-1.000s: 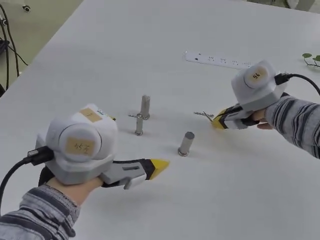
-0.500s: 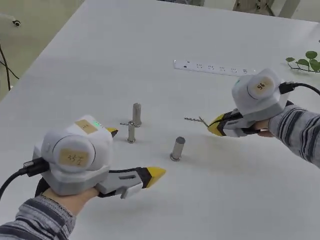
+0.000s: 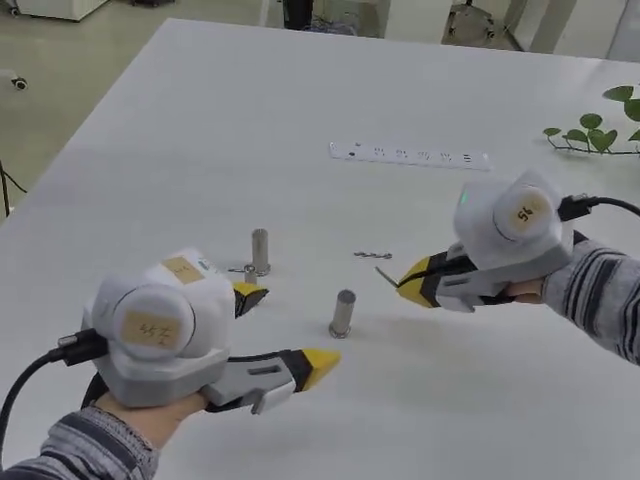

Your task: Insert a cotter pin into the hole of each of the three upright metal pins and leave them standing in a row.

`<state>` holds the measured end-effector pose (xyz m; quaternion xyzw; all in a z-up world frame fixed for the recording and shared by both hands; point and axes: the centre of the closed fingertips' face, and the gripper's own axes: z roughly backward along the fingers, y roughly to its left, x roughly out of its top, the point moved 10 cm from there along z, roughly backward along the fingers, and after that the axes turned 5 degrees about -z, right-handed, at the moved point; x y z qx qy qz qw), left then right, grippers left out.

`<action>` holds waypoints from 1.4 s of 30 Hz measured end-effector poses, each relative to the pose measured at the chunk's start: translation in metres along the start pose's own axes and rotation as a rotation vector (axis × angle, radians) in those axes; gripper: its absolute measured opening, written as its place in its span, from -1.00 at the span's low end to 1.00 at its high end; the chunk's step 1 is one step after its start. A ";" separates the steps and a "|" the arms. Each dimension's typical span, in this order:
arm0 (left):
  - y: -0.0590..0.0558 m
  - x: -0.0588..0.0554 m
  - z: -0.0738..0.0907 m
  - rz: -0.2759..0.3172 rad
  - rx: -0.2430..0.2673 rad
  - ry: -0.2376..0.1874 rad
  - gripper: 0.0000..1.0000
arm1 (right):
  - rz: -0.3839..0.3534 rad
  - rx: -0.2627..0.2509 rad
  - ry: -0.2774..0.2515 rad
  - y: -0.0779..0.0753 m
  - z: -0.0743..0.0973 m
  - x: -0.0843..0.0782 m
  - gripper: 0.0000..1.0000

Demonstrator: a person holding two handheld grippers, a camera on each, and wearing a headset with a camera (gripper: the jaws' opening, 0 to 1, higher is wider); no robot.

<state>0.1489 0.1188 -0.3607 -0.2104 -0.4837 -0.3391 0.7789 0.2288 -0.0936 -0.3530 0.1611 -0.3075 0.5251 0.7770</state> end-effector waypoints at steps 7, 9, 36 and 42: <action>-0.006 0.004 -0.004 0.031 -0.035 0.003 0.02 | 0.085 0.050 -0.055 0.020 0.000 0.005 -1.00; -0.007 0.004 -0.005 0.052 -0.043 0.001 -0.01 | 0.120 0.061 -0.064 0.026 0.000 0.007 -1.00; -0.019 0.003 -0.007 0.265 -0.116 -0.039 -0.79 | 0.420 0.148 -0.116 0.070 0.002 0.023 -1.00; -0.019 0.002 -0.006 0.297 -0.122 -0.055 -0.95 | 0.430 0.148 -0.123 0.072 0.002 0.025 -1.00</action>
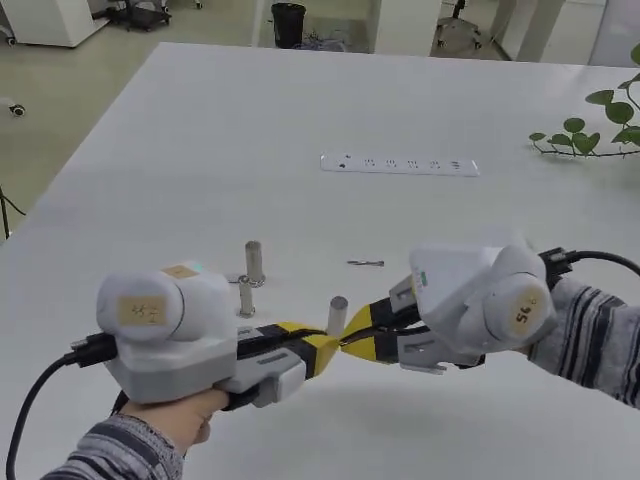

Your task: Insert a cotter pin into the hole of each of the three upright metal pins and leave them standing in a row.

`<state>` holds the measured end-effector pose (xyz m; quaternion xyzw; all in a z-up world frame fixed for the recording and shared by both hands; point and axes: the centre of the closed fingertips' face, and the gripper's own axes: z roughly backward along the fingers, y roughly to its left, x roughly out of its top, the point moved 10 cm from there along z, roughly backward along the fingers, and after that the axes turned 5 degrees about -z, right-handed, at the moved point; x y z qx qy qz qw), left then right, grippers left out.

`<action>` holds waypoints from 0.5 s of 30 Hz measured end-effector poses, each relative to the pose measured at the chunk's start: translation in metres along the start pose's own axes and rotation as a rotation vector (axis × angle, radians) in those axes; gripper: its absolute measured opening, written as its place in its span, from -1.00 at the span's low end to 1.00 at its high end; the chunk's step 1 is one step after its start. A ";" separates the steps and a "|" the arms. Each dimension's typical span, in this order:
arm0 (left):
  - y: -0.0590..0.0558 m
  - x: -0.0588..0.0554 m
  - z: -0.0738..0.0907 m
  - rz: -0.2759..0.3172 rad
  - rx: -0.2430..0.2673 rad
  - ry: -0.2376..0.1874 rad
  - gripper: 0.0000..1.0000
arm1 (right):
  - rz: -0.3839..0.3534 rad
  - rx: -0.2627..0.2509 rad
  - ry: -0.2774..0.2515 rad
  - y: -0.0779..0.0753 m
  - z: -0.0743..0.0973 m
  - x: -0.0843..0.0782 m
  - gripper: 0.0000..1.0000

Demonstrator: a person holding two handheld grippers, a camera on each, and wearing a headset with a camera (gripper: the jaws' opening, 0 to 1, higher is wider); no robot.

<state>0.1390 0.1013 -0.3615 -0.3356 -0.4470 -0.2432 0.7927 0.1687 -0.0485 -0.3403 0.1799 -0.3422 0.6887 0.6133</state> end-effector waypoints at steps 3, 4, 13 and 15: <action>-0.001 0.000 0.000 -0.003 -0.005 -0.009 -0.99 | -0.003 -0.006 -0.001 0.000 0.000 0.000 -1.00; -0.001 0.000 0.000 -0.007 -0.008 -0.010 -1.00 | -0.003 -0.006 -0.001 0.000 0.000 0.001 -1.00; -0.004 0.001 -0.001 -0.085 -0.023 -0.010 -1.00 | -0.024 -0.017 -0.009 0.000 0.000 0.000 -1.00; -0.005 0.001 -0.002 -0.132 -0.026 0.001 -1.00 | -0.033 -0.013 -0.007 -0.001 0.000 -0.001 -1.00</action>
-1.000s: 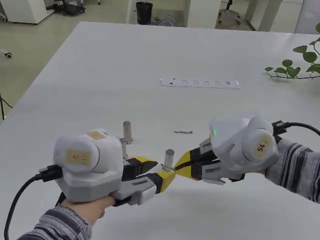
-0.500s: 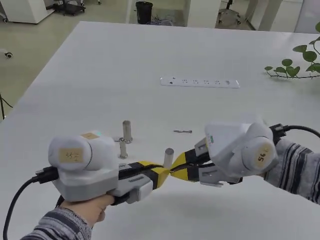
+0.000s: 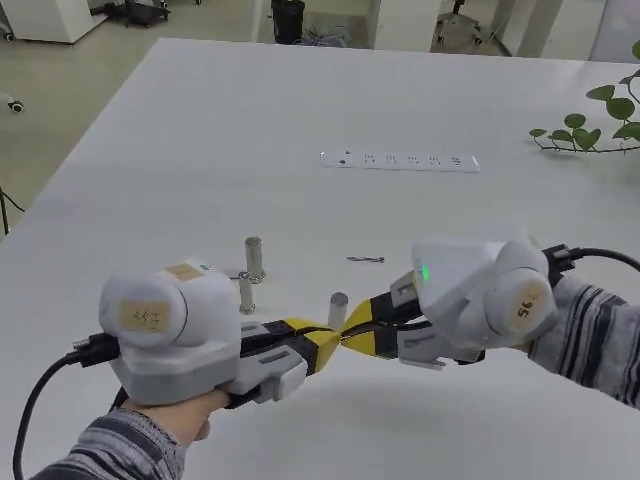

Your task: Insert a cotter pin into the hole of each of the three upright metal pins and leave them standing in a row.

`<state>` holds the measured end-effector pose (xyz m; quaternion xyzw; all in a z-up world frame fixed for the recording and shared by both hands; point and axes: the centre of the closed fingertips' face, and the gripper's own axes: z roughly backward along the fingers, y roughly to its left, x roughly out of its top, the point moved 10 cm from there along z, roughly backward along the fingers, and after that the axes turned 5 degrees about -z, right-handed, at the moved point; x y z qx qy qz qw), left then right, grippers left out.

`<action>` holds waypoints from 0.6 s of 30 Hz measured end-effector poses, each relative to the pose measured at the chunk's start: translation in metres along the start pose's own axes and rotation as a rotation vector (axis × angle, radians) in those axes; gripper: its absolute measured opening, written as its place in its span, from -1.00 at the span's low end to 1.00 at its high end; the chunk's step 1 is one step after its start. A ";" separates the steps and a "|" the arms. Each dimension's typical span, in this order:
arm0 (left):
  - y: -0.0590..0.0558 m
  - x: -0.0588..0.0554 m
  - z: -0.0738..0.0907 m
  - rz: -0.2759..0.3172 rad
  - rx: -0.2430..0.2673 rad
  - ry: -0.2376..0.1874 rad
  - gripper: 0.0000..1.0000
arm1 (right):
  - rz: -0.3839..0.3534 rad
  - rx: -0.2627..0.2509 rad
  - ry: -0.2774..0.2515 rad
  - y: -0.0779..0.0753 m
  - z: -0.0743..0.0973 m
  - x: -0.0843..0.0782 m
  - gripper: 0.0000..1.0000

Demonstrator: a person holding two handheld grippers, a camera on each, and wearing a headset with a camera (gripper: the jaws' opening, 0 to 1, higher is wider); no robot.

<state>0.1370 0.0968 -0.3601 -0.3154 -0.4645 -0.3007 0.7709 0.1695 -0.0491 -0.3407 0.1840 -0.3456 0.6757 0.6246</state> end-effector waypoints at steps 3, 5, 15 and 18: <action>0.000 0.000 0.000 -0.048 -0.004 0.006 -1.00 | -0.022 -0.015 0.014 -0.002 0.000 -0.003 -1.00; -0.001 0.000 0.001 -0.061 -0.018 0.000 -1.00 | -0.036 -0.008 0.017 -0.002 0.000 -0.005 -0.95; 0.000 0.003 0.006 -0.158 -0.074 -0.014 -1.00 | -0.103 0.037 -0.005 0.001 0.000 -0.009 -0.96; 0.000 0.003 0.007 -0.194 -0.095 -0.002 -1.00 | -0.126 0.050 -0.021 0.003 0.000 -0.009 -0.96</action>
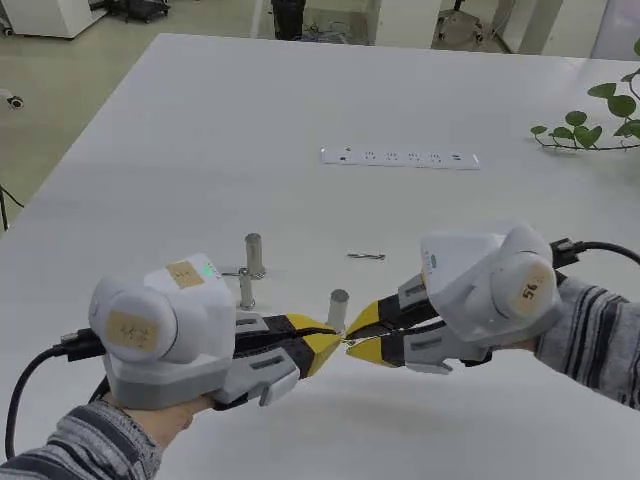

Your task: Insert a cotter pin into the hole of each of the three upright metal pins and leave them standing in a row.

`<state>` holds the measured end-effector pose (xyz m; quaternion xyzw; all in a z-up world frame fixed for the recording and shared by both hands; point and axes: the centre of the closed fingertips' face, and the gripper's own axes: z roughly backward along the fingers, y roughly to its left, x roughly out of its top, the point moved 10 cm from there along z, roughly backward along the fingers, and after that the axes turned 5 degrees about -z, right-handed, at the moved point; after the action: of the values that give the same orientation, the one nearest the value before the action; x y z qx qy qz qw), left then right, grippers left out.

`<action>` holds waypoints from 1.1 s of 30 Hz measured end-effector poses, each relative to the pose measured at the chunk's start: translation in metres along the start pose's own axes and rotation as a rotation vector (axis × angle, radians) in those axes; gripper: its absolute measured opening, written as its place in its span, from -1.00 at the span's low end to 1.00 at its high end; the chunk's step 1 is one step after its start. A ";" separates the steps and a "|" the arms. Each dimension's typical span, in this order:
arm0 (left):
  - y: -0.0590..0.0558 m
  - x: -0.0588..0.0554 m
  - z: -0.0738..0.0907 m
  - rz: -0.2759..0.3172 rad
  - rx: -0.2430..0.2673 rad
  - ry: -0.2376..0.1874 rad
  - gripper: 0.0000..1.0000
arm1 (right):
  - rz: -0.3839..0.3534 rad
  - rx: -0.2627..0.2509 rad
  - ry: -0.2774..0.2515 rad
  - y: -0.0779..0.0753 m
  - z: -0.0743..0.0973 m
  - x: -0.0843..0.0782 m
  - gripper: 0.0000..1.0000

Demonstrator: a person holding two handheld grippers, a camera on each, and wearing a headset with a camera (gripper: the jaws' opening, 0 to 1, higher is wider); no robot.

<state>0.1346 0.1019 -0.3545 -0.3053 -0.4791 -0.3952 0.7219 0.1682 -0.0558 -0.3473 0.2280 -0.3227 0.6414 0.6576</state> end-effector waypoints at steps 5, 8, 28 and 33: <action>-0.003 0.000 0.001 -0.032 -0.042 -0.003 -1.00 | -0.004 0.026 -0.007 0.004 0.000 0.000 -1.00; -0.005 -0.001 0.002 -0.051 -0.055 0.009 -1.00 | -0.001 0.041 -0.001 0.006 0.000 -0.001 -1.00; -0.003 -0.002 0.001 -0.072 0.023 0.025 -0.77 | 0.091 -0.011 0.096 0.004 0.007 -0.002 -1.00; 0.000 -0.003 0.000 -0.065 0.065 0.033 -0.76 | 0.076 -0.069 0.135 -0.005 0.009 -0.008 -1.00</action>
<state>0.1336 0.1027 -0.3577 -0.2595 -0.4895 -0.4078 0.7258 0.1726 -0.0679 -0.3463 0.1491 -0.3080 0.6683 0.6605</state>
